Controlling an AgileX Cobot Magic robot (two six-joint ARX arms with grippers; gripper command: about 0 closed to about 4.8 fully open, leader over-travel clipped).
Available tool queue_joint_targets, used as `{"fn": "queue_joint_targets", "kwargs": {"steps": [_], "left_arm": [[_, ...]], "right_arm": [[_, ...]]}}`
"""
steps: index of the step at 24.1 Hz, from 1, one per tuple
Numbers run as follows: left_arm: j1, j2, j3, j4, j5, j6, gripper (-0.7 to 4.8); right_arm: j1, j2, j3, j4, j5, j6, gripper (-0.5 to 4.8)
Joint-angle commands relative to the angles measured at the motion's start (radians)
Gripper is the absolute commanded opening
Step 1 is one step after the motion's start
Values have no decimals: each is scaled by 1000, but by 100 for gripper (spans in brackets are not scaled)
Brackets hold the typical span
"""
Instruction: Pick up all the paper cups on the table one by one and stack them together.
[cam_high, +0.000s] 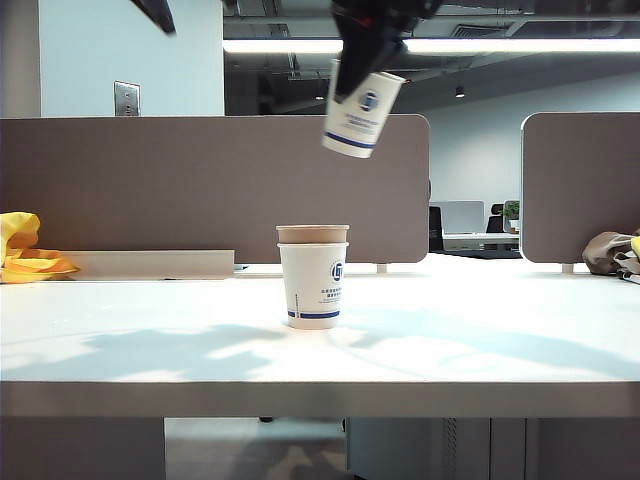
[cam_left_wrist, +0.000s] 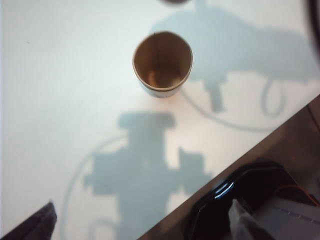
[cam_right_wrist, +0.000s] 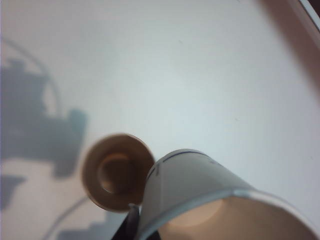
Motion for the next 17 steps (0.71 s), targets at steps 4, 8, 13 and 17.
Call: {"fn": "queue_joint_targets", "kwargs": {"steps": [4,8,13,17], "left_arm": [[2,-43,-1,-2,-4,-17,479],[0,-43,-2,-6,-3,-26,479],[1,-43,-2,-2,-8,-25,479],[1,-42,-2,1,-19,-25,479]], "right_arm": [[35,34,6,16,18,2,-6],[44,77,6,-17,48,1,-5],[47,91,6,-7,3,10,-5],[47,108,6,-21,-5,21,-6]]}}
